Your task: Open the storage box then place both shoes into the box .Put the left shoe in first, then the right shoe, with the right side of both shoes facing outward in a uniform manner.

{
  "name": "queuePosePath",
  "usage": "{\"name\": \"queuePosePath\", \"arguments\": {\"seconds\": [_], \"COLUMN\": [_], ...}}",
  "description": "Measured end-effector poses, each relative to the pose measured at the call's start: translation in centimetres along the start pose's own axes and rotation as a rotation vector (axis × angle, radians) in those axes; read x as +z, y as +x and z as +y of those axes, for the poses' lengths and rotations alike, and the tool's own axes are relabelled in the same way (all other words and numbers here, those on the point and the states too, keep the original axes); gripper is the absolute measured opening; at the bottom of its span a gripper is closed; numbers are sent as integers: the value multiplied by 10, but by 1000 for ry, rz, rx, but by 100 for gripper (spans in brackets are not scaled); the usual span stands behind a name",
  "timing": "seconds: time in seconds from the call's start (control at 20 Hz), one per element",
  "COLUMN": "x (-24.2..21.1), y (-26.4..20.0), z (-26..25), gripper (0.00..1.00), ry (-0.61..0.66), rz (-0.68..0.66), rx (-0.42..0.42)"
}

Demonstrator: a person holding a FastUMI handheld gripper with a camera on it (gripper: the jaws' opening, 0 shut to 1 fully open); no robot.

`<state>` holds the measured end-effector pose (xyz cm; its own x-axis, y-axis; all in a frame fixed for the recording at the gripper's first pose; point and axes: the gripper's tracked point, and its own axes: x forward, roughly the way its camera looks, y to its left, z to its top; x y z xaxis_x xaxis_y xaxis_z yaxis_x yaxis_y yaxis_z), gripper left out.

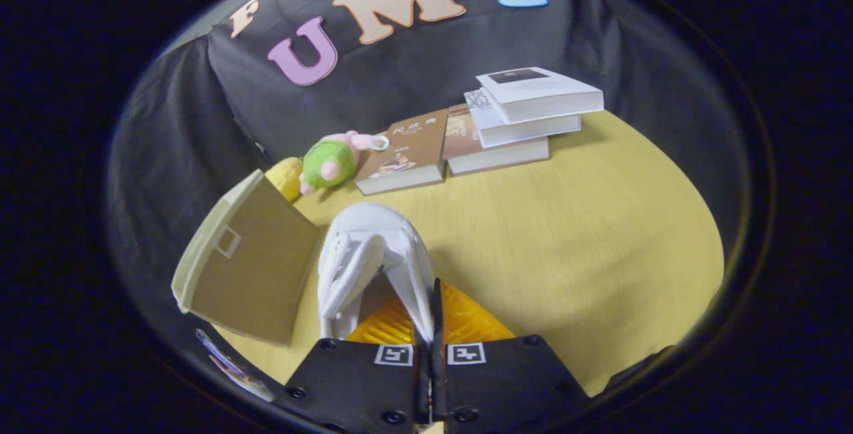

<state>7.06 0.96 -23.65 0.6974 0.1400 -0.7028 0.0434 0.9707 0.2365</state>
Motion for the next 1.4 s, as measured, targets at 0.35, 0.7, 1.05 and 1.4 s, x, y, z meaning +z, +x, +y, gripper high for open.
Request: {"name": "queuePosePath", "arguments": {"seconds": [0.35,0.7,1.05,1.4], "x": [22,48,47,41], "y": [-34,-21,32,61], "z": [130,251,296,273], "gripper": [5,5,5,7], "ry": [-3,-42,-70,-132], "rz": [-12,1,-21,-55], "rx": [226,320,184,-38]}}
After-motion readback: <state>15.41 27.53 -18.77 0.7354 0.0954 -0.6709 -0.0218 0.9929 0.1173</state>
